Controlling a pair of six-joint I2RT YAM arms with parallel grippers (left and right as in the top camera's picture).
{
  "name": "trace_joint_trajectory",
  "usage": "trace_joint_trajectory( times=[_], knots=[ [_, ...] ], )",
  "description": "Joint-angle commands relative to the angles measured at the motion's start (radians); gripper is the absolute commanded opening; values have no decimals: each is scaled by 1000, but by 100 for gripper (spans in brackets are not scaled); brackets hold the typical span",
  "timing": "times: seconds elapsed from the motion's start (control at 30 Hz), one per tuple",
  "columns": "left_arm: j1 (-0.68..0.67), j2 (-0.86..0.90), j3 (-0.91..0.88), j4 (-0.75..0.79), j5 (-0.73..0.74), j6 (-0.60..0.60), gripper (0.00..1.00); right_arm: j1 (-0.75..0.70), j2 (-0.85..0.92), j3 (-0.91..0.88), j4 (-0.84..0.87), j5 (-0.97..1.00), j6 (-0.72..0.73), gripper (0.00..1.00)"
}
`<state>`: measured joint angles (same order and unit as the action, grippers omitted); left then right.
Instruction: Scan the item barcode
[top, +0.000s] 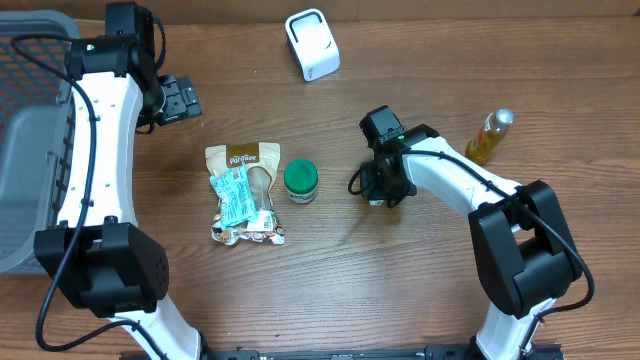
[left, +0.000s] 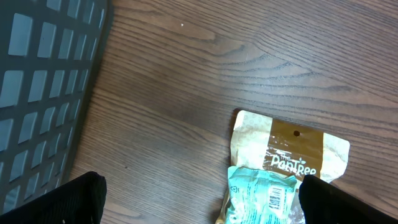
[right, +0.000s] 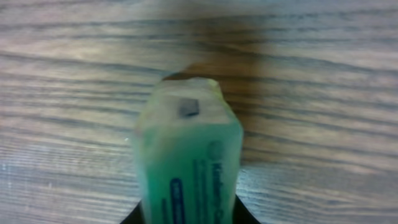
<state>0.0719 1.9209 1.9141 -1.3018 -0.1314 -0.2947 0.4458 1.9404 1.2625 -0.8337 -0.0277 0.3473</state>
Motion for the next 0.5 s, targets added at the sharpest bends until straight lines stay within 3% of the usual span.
trace_joint_trajectory(
  times=[0.0, 0.17, 0.27, 0.33, 0.47],
  knots=[
    [-8, -5, 18, 1, 2, 11, 100, -2, 0, 10, 10, 27, -9, 57],
    [-8, -5, 18, 1, 1, 10, 100, -2, 0, 10, 70, 27, -16, 56],
    [-8, -5, 18, 1, 2, 11, 100, -2, 0, 10, 108, 27, -16, 34],
    [-8, -5, 18, 1, 2, 10, 100, -2, 0, 10, 103, 33, -16, 25],
    [-8, -5, 18, 1, 2, 11, 99, -3, -1, 14, 62, 159, -16, 25]
  ],
)
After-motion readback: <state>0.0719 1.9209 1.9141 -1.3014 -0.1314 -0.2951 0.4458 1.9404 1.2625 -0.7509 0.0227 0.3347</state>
